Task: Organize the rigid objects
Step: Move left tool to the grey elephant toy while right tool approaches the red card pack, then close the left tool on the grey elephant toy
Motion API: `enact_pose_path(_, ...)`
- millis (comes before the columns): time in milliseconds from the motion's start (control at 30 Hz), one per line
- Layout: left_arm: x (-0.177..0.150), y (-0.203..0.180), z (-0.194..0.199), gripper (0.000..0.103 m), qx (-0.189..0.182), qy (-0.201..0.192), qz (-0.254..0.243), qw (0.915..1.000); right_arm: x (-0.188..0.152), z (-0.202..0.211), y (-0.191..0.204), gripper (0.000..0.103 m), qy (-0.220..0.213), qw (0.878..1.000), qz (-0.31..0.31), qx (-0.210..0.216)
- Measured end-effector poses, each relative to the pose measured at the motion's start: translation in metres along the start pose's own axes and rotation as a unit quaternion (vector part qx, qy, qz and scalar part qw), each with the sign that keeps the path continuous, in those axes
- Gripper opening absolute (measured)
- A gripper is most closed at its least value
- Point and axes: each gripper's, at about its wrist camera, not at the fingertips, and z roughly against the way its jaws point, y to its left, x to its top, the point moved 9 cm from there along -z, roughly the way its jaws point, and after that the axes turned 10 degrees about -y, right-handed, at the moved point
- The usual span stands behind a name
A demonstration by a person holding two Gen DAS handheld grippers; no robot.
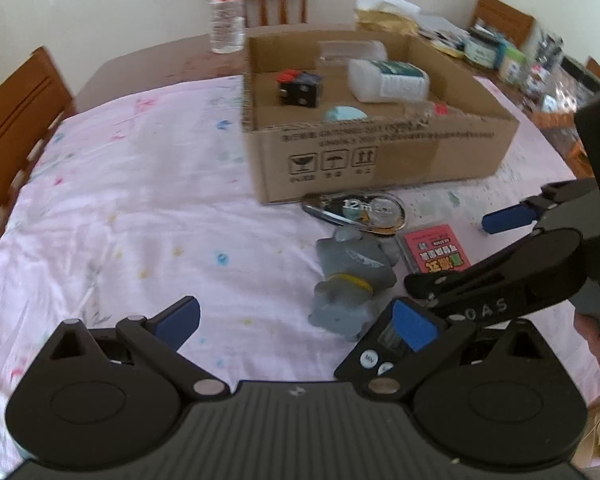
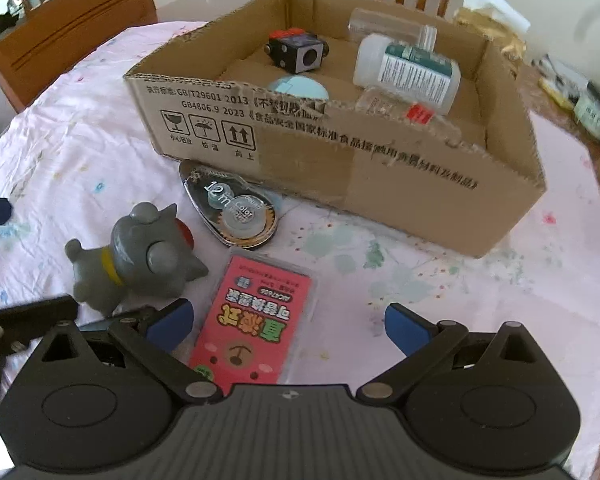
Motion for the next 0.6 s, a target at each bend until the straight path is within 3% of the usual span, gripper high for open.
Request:
enact_pose_path(100, -0.001, -0.003, -0.012, 0.102, -0.009, 0.007, -0.018, 0.9998, -0.003, 0.001, -0.004, 0.103, 0.002, 1.000, 0.009, -0.017)
enact_pose_path(367, -0.009, 0.007, -0.028, 0.102, -0.006, 0.023, -0.050, 0.9985, -0.019, 0.011, -0.049, 0.103, 0.012, 0.998, -0.044, -0.050)
enact_pose_path(600, -0.003, 0.025, -0.027, 0.103, -0.015, 0.018, -0.040, 0.9989, -0.027, 0.018, -0.068, 0.103, 0.014, 0.997, -0.056, -0.059)
